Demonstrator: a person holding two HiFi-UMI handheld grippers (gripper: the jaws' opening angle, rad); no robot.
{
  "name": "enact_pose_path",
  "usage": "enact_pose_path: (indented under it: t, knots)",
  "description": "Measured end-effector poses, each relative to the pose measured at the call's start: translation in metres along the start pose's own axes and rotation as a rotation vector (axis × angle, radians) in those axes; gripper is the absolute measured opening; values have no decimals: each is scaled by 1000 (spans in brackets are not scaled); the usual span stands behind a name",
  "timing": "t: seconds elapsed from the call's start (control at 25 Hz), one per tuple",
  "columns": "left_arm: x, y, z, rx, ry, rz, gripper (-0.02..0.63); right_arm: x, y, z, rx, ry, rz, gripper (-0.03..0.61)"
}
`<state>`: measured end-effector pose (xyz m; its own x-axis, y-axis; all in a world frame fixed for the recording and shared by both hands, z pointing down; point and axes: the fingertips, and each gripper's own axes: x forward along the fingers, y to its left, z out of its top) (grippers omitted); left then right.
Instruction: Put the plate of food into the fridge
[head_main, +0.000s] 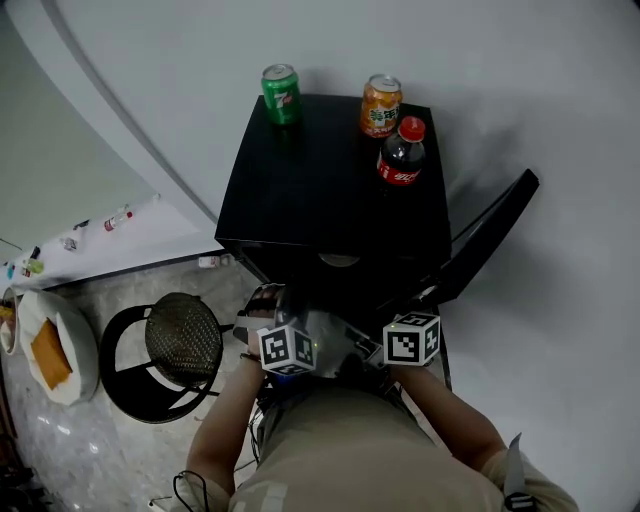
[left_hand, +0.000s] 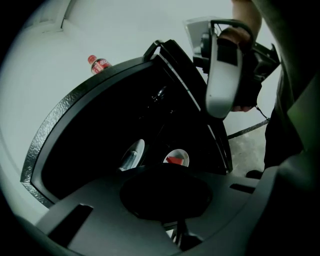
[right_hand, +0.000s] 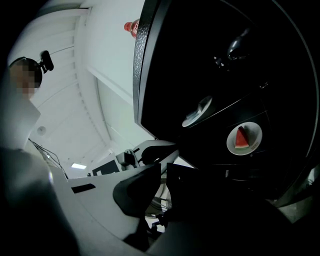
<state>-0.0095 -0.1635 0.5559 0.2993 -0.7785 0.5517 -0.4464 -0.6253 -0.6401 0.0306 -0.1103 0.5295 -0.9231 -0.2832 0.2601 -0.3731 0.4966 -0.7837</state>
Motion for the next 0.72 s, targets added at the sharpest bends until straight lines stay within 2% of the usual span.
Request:
enact_pose_path:
  t: [0.2,0.44,0.72]
  knots:
    - [-15,0,5,-29,43,60,9,-9,4,-3,4,32,46,44]
    - [-35,-14,-10,-76,112,72,9,-9,10,-17,6,79,93,43]
    - [-44,-21,1,-111,86,67,9,-16,19,-25,-20,78,90,34]
